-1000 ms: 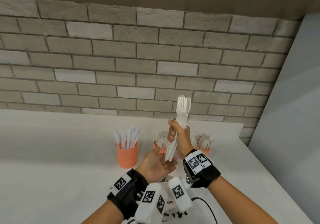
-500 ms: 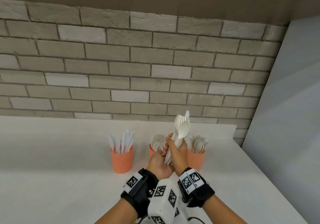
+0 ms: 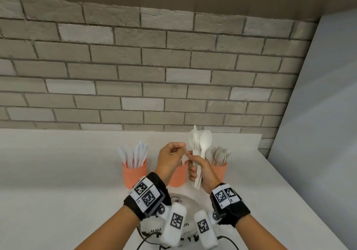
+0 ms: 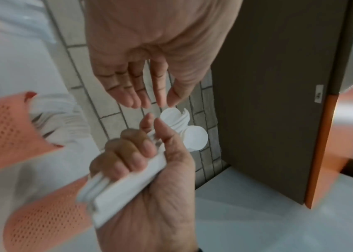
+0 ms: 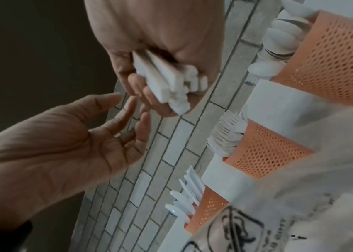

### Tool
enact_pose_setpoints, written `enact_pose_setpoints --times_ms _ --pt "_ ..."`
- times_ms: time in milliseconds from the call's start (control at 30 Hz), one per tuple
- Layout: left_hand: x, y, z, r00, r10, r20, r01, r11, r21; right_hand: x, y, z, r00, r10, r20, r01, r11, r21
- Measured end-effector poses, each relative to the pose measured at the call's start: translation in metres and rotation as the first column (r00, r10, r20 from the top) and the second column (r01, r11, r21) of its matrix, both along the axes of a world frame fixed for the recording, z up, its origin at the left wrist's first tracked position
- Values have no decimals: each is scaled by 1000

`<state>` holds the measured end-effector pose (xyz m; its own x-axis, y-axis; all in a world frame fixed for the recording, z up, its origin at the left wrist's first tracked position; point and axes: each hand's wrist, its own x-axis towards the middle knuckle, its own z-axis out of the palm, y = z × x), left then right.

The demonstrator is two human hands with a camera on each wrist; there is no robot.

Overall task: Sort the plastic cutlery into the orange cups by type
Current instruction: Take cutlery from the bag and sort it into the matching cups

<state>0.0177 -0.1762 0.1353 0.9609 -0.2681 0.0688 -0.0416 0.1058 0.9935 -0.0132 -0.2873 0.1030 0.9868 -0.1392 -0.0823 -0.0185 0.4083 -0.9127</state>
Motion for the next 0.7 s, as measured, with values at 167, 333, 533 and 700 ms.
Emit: enact_pose_setpoints --times_ms 167,333,533,700 --pt "13 -1 9 999 50 -16 -50 999 -7 -7 -1 -4 981 196 0 -195 975 105" --pt "24 0 18 997 -17 -72 23 996 81 -13 -1 -7 933 359 4 -358 929 96" --pt "37 7 25 1000 -25 3 23 965 259 -21 -5 -14 911 413 10 -411 903 123" --pt "61 33 43 988 109 107 -129 971 204 -21 -3 -15 925 380 -17 -373 914 157"
